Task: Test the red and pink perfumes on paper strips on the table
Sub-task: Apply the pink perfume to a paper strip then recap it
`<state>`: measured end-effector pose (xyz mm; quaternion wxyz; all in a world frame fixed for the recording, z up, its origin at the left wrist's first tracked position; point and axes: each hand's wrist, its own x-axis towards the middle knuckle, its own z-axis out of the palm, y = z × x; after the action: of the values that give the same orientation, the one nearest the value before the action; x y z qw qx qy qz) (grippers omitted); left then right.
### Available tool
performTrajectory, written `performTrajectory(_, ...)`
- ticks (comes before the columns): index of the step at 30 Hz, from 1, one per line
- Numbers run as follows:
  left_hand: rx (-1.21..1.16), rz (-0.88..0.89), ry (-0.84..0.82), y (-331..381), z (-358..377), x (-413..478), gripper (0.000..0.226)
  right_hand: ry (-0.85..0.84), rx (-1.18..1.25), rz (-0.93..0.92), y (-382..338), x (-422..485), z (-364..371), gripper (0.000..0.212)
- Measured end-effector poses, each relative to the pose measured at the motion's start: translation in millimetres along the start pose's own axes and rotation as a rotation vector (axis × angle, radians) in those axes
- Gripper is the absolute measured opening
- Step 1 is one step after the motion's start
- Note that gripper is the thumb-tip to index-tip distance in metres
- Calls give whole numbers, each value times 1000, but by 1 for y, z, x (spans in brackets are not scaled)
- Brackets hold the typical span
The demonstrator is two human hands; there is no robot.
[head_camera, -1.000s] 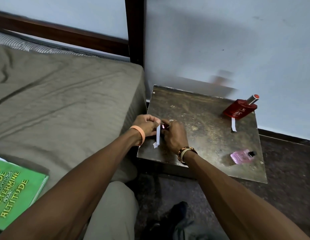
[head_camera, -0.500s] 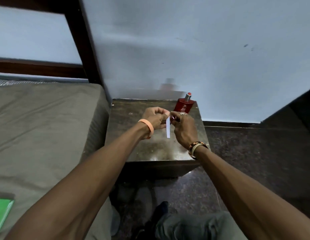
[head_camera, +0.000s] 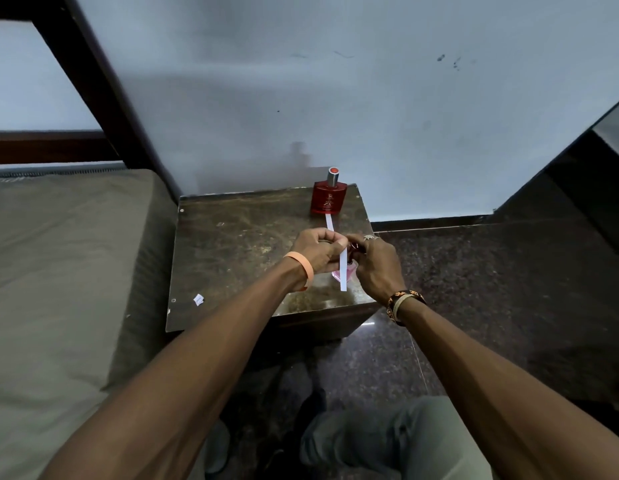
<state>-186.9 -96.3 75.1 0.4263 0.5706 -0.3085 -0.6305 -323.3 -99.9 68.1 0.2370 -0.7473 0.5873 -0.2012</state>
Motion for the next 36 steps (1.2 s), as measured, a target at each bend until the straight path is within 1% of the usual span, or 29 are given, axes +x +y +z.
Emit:
performTrajectory(6, -26, -2, 2, -3, -6, 2, 4, -21, 16, -23, -3, 0, -1, 42)
performTrajectory(9, -34, -3, -5, -3, -9, 1, 4, -23, -30, -49, -4, -3, -3, 41)
performTrajectory(13, -18, -15, -9, -7, -11, -2, 4, -70, -116, -83, -6, -9, -3, 34)
performTrajectory(17, -3, -21, -19, -14, -9, -2, 4, -59, -114, -89, -6, -12, 0, 31)
performTrajectory(25, 48, -10, 4, -20, -12, 4, 2, -89, -143, -60, -9, -12, 3, 27)
performTrajectory(30, 88, 14, 59, -25, -15, 5, 5, -103, -111, 19, -8, -11, 6, 33)
performTrajectory(33, 139, 75, 107, -22, -22, -1, 5, -117, -70, 45, -7, -11, 6, 50)
performTrajectory(35, 150, 130, 116, -17, -27, -6, 5, -80, -80, 54, -8, -12, 4, 53)
performTrajectory(36, 155, 150, 117, -13, -30, -9, 6, -27, -81, 51, -10, -12, 3, 52)
